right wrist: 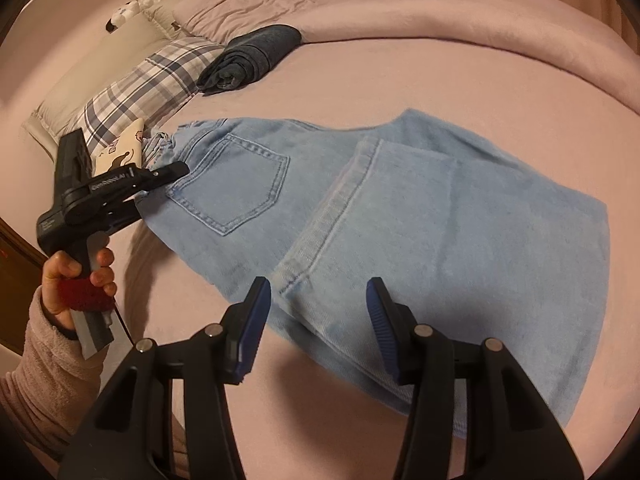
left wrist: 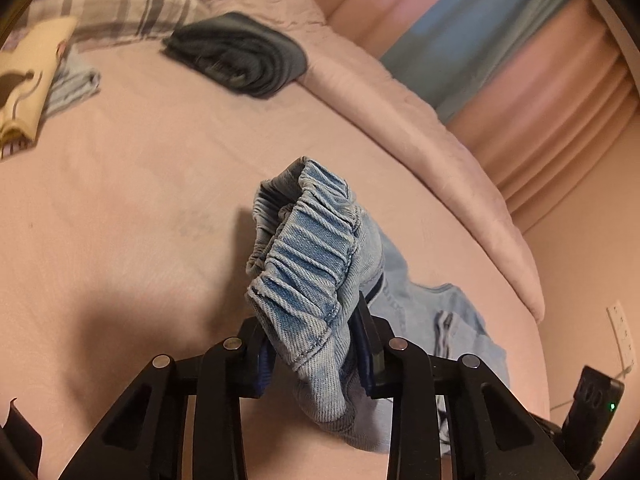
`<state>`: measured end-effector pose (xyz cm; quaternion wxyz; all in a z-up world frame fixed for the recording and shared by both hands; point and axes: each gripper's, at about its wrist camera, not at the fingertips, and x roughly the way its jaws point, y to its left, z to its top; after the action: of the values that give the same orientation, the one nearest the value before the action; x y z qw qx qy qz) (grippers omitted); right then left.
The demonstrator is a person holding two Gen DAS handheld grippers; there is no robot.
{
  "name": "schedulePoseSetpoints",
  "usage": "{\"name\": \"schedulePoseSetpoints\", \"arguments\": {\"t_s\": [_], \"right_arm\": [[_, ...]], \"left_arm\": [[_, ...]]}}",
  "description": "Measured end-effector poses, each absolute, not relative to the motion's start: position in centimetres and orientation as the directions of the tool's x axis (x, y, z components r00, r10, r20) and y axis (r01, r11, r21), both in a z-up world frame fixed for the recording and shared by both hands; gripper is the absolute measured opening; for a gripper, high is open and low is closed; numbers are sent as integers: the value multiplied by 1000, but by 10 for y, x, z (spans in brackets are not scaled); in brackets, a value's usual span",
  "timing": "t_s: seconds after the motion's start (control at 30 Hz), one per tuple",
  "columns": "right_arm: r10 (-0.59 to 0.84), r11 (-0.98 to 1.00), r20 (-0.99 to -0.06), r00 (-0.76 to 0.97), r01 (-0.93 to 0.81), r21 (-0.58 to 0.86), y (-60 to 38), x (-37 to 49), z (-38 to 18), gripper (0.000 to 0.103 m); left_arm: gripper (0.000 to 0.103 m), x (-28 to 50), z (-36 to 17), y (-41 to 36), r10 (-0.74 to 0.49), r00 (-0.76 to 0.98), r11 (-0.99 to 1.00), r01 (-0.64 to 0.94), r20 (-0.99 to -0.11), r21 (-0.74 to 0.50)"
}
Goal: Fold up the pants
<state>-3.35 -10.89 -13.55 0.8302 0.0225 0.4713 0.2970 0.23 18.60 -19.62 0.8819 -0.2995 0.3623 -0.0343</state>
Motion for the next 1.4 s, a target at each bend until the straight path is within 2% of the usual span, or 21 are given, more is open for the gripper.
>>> {"name": "schedulePoseSetpoints", "arguments": {"t_s": [0.17, 0.33, 0.53, 0.63, 0.77, 0.87, 0.93, 1.03, 1.1, 1.27, 1.33, 1.37, 1.4], "right_arm": [[493, 831, -774, 398, -478, 283, -98, -25, -137, 44], [449, 842, -820, 355, -476, 255, -84, -12, -161, 44], [494, 823, -801, 339, -481, 304, -89, -6, -162, 47], [536, 815, -784, 312, -433, 385, -106, -7, -157, 47], [625, 779, -696, 354, -342, 526, -151, -15, -143, 53], [744, 657, -553, 374, -263, 706, -191, -20, -138, 57], [803, 560, -457, 383, -219, 799, -207, -23, -138, 63], [857, 435, -336, 391, -198, 879, -218, -28, -133, 66], [867, 406, -303, 395, -210, 890, -218, -32, -126, 68], [842, 466, -364, 398, -195, 863, -215, -31, -121, 69], [809, 532, -441, 388, -165, 831, -209, -23, -125, 68], [784, 572, -486, 386, -145, 807, -208, -20, -129, 67], [768, 597, -519, 375, -127, 792, -207, -16, -135, 57]], "left_arm": [[30, -3, -179, 174, -272, 752, 846, -110, -600, -522], [29, -9, -161, 153, -277, 768, 878, -42, -578, -477], [29, -15, -142, 115, -292, 770, 918, 58, -568, -393], [29, -20, -138, 92, -313, 757, 930, 122, -573, -347], [28, -24, -137, 62, -327, 745, 941, 200, -582, -273], [27, -26, -140, 47, -320, 735, 947, 229, -597, -226], [27, -30, -142, 31, -304, 729, 951, 268, -614, -153], [27, -34, -146, 6, -304, 711, 939, 337, -635, -72], [27, -34, -150, -8, -297, 701, 929, 369, -648, -26], [28, -32, -163, -28, -287, 673, 901, 432, -681, 47], [28, -33, -167, -33, -284, 667, 892, 447, -689, 65], [28, -32, -171, -35, -275, 663, 888, 452, -696, 79], [28, -31, -172, -36, -270, 659, 887, 454, -702, 85]]}}
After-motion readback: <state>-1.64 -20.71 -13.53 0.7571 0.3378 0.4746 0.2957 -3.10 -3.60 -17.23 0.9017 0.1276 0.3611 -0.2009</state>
